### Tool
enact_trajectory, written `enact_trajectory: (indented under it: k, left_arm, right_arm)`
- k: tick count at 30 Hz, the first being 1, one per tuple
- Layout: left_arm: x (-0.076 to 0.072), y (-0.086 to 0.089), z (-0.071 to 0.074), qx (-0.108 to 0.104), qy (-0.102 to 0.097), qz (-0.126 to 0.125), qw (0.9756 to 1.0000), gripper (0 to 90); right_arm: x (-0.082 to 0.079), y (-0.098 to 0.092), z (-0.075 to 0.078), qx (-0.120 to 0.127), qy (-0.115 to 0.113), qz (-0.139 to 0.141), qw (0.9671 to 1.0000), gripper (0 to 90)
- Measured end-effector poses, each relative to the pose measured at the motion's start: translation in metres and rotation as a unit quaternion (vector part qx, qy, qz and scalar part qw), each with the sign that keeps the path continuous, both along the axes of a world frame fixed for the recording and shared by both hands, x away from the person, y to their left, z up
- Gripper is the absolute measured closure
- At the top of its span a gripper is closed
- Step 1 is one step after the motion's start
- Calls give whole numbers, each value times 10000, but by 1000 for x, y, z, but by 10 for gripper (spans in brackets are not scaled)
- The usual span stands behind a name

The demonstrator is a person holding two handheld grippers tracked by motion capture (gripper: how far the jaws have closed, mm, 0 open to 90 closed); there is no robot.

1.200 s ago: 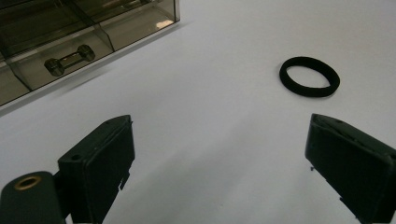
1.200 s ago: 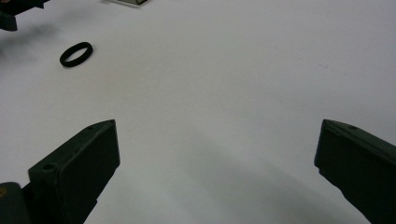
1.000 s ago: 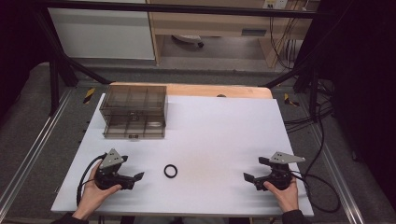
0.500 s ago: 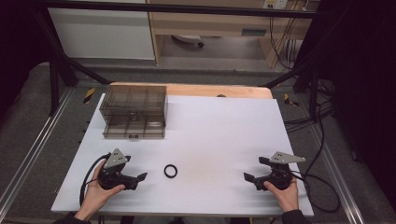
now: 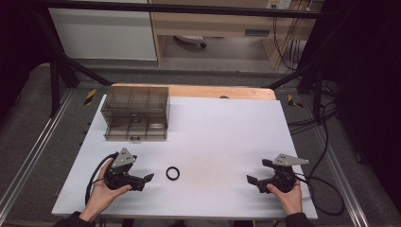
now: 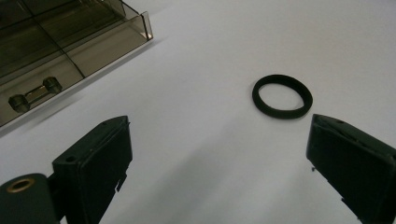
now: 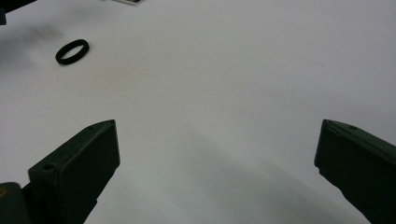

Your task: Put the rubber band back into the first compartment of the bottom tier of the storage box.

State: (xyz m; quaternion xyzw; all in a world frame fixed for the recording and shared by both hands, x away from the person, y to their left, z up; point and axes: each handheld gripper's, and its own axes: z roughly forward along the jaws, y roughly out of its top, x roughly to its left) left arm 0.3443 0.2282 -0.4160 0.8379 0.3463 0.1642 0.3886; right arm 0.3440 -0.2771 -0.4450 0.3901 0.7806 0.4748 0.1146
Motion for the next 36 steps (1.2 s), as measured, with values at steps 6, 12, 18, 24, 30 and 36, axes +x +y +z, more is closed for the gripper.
enact_trajectory:
  k: [6, 12, 18, 24, 30, 36]
  left_arm:
    - [4, -8, 5, 16, 8, -34, 10000, 59]
    - [8, -17, 8, 13, 21, -74, 10000, 55]
    - [15, -29, 7, -3, 68, -114, 9999, 53]
    - [20, -39, 5, 14, 107, -127, 9999, 55]
    - [21, -45, -1, 58, 173, -97, 9998, 81]
    - [21, -52, -8, 160, 255, -71, 9995, 102]
  right_arm:
    - [0, 0, 0, -15, -6, -11, 10000, 7]
    - [0, 1, 0, -16, 22, -22, 10000, 7]
    - [0, 1, -1, -22, 5, -6, 10000, 7]
    - [0, 1, -1, -18, 17, -19, 10000, 7]
    - [1, 1, -1, -36, 2, -7, 10000, 7]
    - [1, 1, -1, -43, 8, -8, 10000, 7]
